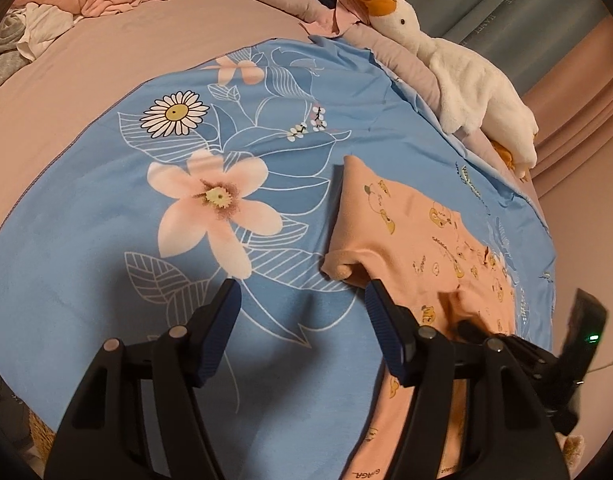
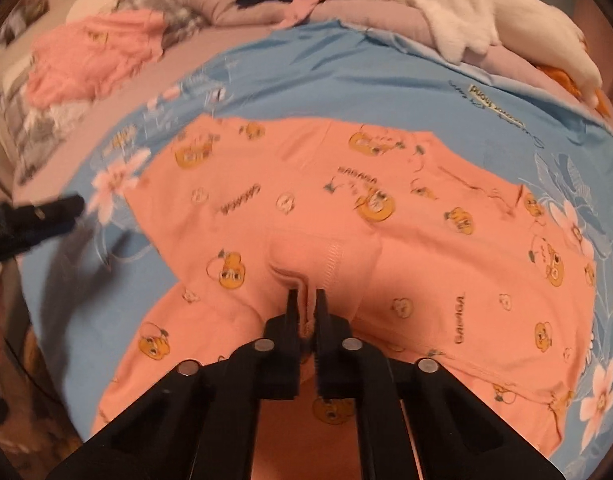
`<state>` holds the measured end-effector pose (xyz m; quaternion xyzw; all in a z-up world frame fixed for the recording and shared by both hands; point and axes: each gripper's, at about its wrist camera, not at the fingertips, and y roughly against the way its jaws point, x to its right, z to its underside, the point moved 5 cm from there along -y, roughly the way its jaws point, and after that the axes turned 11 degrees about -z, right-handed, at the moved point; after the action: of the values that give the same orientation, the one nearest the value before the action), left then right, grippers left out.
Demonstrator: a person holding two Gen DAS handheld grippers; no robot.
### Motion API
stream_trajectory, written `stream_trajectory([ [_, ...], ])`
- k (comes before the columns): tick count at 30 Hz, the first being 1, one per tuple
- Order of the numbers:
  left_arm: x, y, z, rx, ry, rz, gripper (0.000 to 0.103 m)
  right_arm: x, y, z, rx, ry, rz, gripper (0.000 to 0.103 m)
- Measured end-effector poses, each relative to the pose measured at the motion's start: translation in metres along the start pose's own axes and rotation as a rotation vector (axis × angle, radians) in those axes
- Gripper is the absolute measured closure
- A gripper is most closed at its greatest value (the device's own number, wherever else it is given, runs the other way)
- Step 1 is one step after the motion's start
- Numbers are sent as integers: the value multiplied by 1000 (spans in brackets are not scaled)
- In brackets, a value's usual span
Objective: Fold small clothes
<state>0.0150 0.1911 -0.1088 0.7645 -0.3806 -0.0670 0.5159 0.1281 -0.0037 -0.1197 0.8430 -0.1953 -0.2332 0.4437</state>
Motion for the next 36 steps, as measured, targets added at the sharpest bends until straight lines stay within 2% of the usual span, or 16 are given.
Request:
stream_trajectory([
  [10, 5, -8, -2, -20, 1, 12, 39, 23, 90, -38, 244, -30, 46, 98],
  [19, 18, -13, -6, -30, -16, 20, 43, 44, 127, -55, 343, -69, 73, 98],
  [22, 27, -16, -7, -41, -25, 36, 47, 50, 142, -59, 386, -86, 74, 98],
  [26, 41, -20, -10, -53, -47, 46, 58, 60, 160, -62, 437, -110, 85, 98],
  [31, 63, -22, -16, -46, -91, 69, 63, 71, 168, -58, 457, -133, 94, 98],
  [36, 83, -26, -25, -45, -129, 98, 77, 86, 173, -53, 467, -173, 101, 98],
])
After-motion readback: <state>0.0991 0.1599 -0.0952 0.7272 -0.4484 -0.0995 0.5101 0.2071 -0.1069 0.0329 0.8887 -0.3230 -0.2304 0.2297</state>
